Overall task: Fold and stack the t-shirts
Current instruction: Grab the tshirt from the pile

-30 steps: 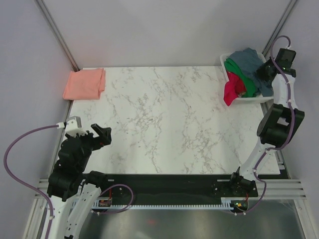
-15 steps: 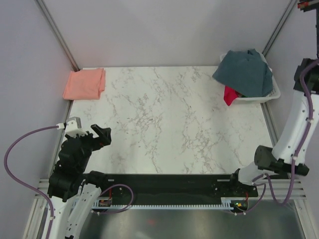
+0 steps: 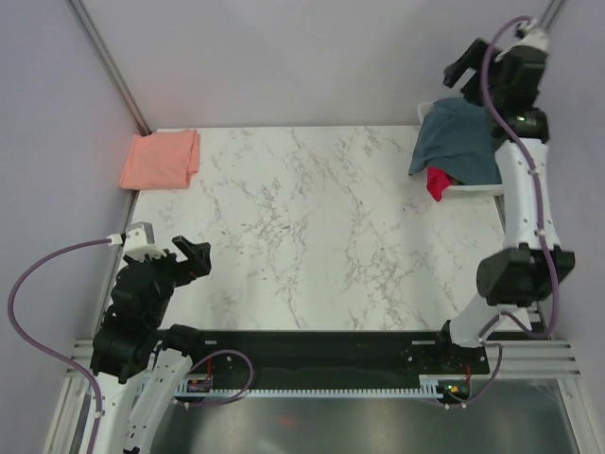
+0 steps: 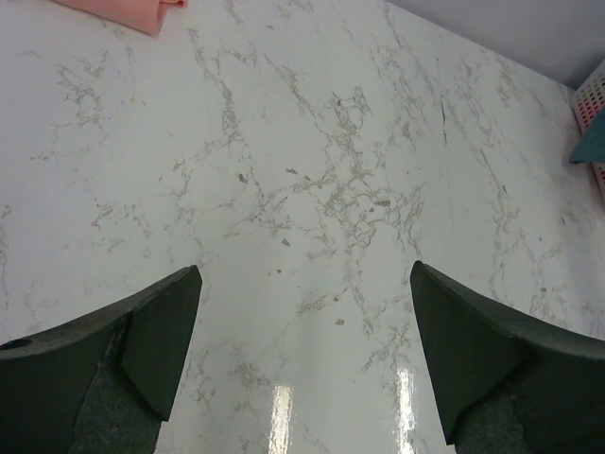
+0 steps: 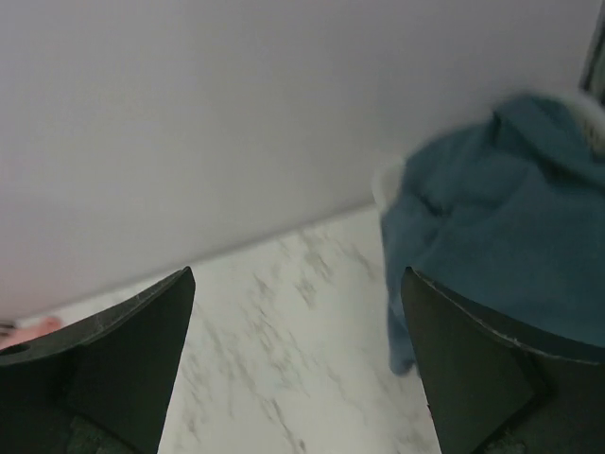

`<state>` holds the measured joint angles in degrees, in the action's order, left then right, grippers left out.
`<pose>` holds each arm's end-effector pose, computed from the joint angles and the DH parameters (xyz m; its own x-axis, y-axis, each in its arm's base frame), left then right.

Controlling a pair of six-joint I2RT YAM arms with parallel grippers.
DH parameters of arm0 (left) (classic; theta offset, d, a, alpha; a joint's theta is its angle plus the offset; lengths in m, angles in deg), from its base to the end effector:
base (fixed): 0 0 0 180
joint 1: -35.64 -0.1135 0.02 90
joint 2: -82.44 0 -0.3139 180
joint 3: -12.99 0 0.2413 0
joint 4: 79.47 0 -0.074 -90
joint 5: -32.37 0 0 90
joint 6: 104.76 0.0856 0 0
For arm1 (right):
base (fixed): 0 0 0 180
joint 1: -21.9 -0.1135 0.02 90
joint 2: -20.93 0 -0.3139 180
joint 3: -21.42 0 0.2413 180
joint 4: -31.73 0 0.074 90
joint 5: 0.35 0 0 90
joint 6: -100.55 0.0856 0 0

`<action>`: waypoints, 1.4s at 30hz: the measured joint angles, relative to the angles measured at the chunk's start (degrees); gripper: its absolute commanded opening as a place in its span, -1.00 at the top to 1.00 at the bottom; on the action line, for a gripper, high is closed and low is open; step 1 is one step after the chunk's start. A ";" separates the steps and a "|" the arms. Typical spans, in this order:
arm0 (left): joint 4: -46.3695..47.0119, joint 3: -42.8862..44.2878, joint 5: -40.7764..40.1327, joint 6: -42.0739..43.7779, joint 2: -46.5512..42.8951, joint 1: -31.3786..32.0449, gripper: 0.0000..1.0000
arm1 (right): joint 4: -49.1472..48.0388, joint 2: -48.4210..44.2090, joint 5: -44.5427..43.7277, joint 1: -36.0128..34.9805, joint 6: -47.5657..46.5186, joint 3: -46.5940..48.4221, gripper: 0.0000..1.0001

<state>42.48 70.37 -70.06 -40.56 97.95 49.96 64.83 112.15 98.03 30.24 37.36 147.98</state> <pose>0.0516 0.0058 0.3146 -0.2610 -0.3720 -0.8908 -0.0804 0.9279 -0.3640 0.3799 -0.0431 0.5731 0.0342 0.4460 -0.8944 -0.0180 0.8950 0.4456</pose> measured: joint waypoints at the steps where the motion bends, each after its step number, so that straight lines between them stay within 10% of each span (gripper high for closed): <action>1: 0.00 -0.02 0.00 0.00 0.00 0.00 -0.99 | 4.17 4.17 -3.74 -2.19 -1.90 0.07 -0.96; 11: 0.02 -0.20 -0.07 -0.02 -0.81 -0.02 -0.99 | 23.32 23.74 -23.43 -19.19 -7.28 -0.52 -0.96; 36: 0.02 -0.22 -0.74 -0.07 -1.05 -0.11 -0.99 | 8.52 36.22 -37.05 -17.16 6.23 -9.33 -0.96; 39: 0.02 -0.22 -0.76 -0.07 -1.05 -0.11 -0.99 | 6.86 38.12 -37.79 -16.28 5.90 -8.44 -0.48; 40: 0.02 -0.22 -0.76 -0.07 -1.05 -0.11 -0.99 | 6.34 38.32 -38.14 -16.13 5.55 -8.44 0.22; 42: 0.02 -0.22 -0.76 -0.07 -1.05 -0.11 -0.99 | 4.70 38.38 -38.56 -15.96 5.05 -8.48 0.77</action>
<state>42.50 70.15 -70.82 -40.63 96.90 49.85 69.52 150.53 59.48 14.29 42.40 139.50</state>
